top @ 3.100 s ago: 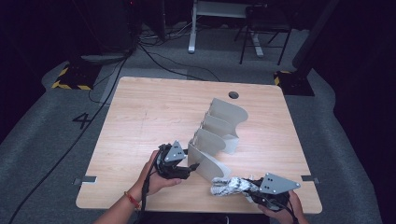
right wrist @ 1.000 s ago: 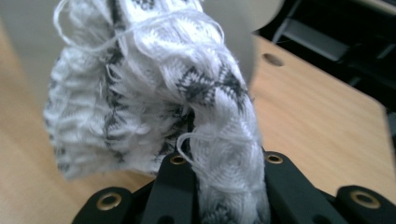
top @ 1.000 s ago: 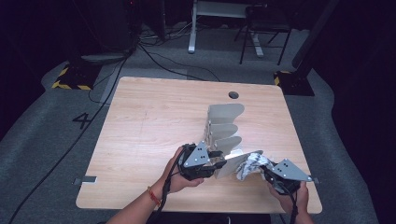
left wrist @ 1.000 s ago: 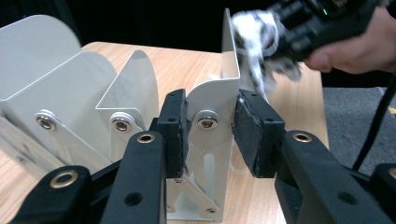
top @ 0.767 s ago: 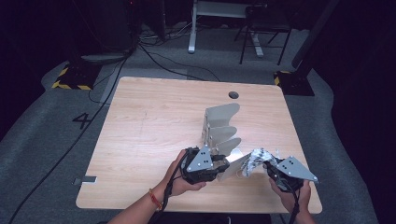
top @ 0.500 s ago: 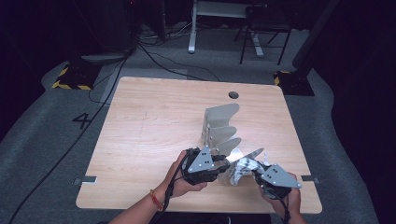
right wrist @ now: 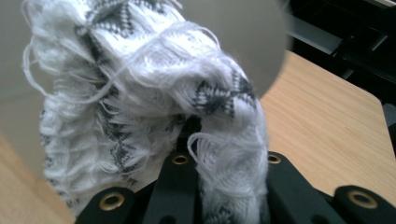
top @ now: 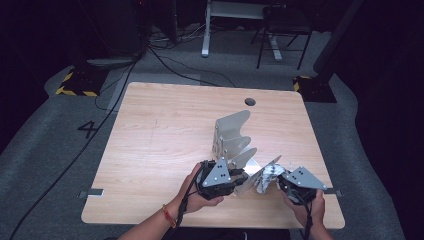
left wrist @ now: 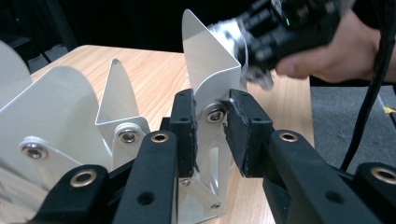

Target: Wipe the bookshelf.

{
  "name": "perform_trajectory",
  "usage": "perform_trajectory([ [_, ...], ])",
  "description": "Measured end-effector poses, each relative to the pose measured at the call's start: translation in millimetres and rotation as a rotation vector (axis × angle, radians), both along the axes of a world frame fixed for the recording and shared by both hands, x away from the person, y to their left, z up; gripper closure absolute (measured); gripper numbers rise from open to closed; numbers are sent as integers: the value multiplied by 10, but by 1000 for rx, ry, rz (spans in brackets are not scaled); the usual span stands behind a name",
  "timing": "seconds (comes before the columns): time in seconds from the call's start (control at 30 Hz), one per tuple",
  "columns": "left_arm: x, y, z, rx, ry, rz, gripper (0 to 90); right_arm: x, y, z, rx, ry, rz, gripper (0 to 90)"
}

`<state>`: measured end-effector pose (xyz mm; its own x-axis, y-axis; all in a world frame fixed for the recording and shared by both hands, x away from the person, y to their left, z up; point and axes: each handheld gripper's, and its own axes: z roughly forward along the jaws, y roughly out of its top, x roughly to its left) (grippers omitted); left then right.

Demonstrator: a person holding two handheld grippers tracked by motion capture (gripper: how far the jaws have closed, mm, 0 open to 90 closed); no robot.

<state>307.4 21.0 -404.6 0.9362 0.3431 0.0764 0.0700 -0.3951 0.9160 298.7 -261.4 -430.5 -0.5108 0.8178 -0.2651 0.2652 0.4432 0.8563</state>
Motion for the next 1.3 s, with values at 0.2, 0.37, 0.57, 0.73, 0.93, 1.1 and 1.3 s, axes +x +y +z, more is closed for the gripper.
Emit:
perform_trajectory([
  [0.2, 10, 2, -9, -2, 6, -2, 734, -131, 115, 176, -6, -86, 38, 835],
  [0.37, 21, 10, -14, -1, 5, 2, 733, -247, 302, 143, -45, -94, 118, 835],
  [0.57, 38, 25, -24, -2, 7, 10, 733, -264, 434, -49, -102, -40, 171, 836],
  [0.73, 46, 17, -46, 27, -3, 15, 727, -172, 421, -216, -139, 27, 167, 835],
  [0.93, 72, -1, -93, 40, 8, 22, 720, 42, 238, -287, -107, 83, 91, 834],
  [1.1, 85, -3, -99, 31, 23, 20, 712, 191, 84, -313, -84, 105, 22, 834],
  [1.3, 51, -3, -89, 36, 13, 7, 710, 278, -30, -445, -96, 173, -5, 835],
])
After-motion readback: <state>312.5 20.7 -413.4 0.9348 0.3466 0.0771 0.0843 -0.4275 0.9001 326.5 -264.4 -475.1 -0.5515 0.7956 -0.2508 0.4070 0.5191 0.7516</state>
